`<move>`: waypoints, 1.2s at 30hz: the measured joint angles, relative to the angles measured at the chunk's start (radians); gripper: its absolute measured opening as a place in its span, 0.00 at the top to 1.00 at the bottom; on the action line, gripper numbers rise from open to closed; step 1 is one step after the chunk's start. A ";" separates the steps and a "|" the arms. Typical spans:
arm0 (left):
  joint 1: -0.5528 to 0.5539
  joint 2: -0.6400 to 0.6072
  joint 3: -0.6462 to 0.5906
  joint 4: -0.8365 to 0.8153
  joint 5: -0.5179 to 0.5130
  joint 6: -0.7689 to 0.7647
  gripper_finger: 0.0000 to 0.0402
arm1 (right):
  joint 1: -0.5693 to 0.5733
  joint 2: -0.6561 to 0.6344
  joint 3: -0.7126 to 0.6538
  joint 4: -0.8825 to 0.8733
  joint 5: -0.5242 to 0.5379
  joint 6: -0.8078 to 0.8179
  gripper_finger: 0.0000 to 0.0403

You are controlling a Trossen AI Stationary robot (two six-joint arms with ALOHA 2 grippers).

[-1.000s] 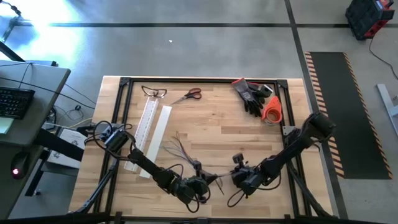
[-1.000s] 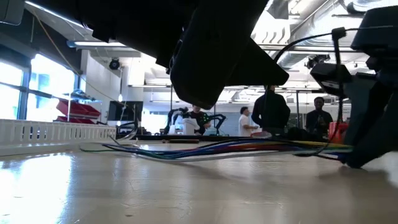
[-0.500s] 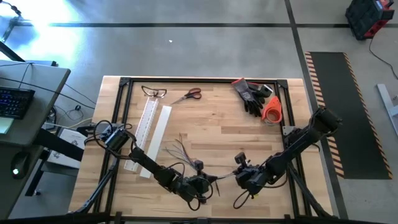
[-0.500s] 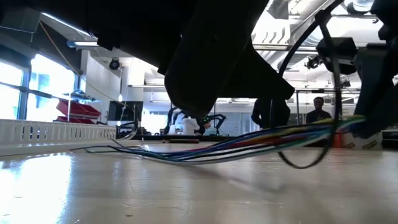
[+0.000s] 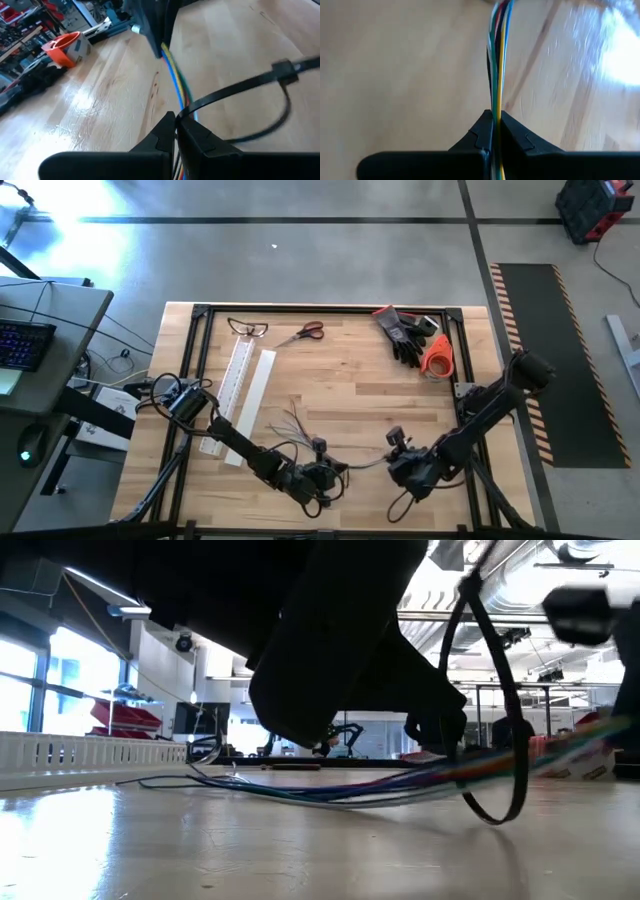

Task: Ziptie cables
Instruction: Wrap the black zip tie around the cable

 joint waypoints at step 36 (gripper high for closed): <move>0.063 0.000 0.155 -0.270 0.027 -0.226 1.00 | -0.079 -0.196 -0.201 -0.034 0.062 0.290 0.61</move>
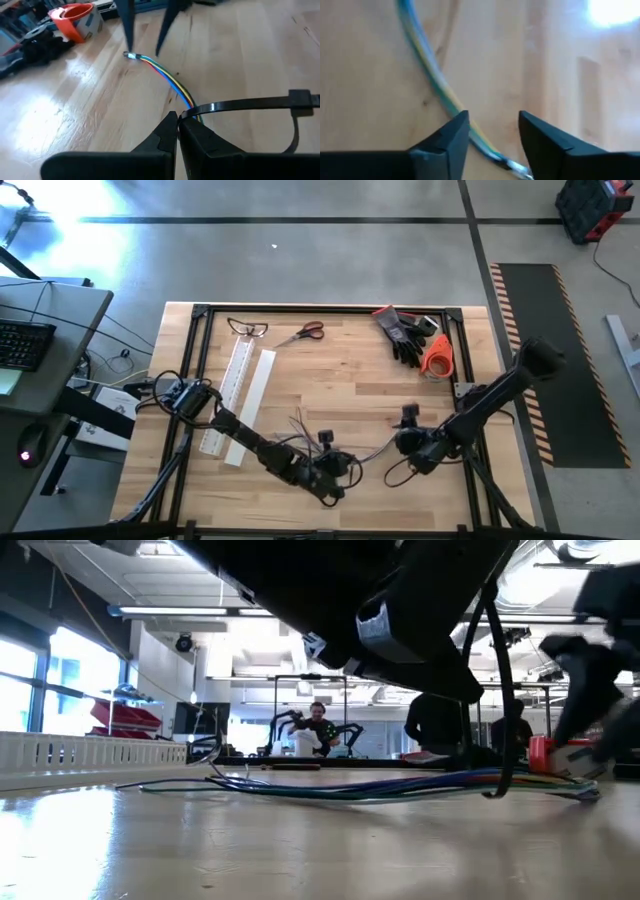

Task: Ziptie cables
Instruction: Wrap the black zip tie around the cable

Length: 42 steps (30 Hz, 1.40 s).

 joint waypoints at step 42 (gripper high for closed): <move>0.006 0.164 0.220 -0.109 -0.359 -0.052 1.00 | 0.200 0.415 0.294 0.464 0.498 0.460 0.51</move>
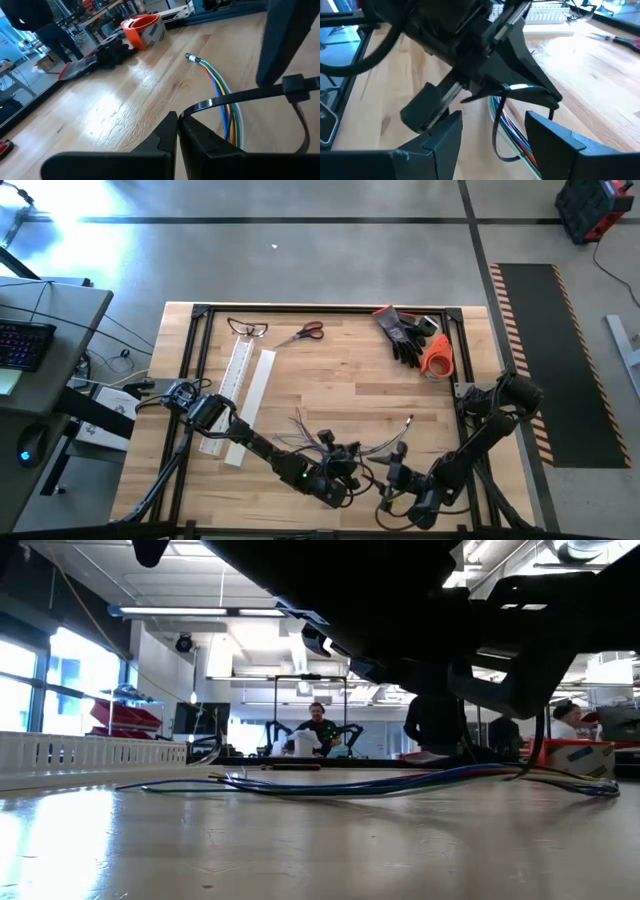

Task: Ziptie cables
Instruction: Wrap the black zip tie around the cable

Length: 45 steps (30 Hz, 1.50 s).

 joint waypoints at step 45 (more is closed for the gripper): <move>0.044 0.045 0.000 -0.068 0.006 -0.089 1.00 | 0.048 -0.024 -0.002 -0.286 -0.024 0.283 0.40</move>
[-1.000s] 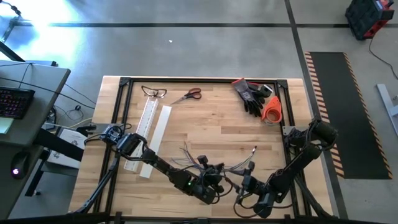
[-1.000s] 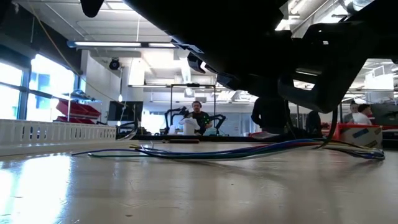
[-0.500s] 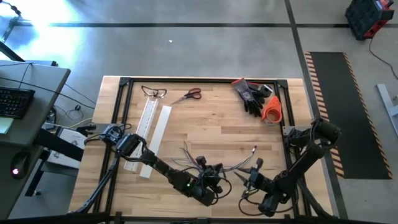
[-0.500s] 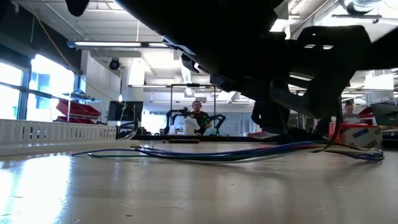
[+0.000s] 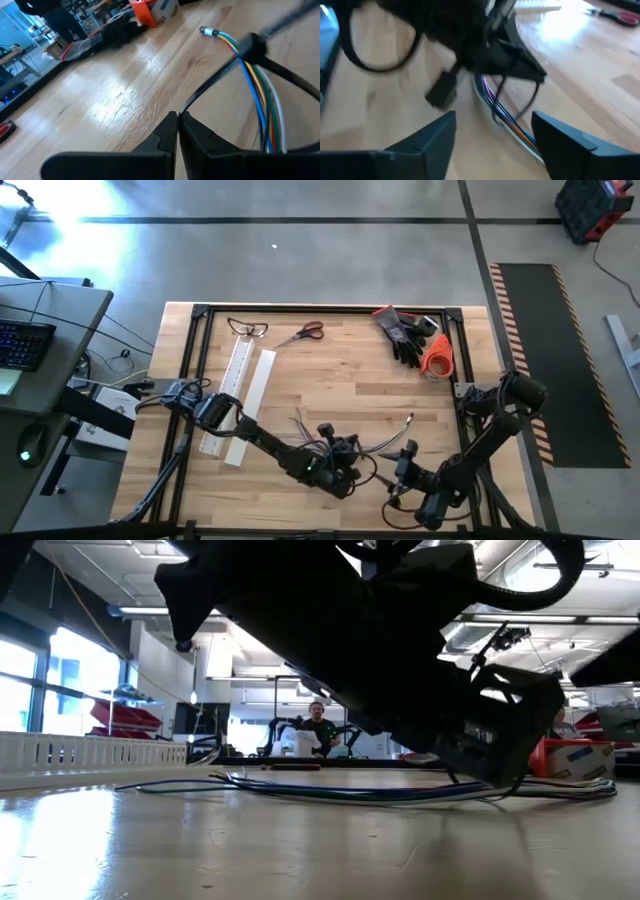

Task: Ziptie cables
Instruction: Wrap the black zip tie around the cable

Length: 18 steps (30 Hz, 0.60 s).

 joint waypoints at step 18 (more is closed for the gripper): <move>-0.001 0.000 0.000 0.007 0.008 0.009 1.00 | -0.091 0.001 0.001 0.194 0.120 -0.174 0.44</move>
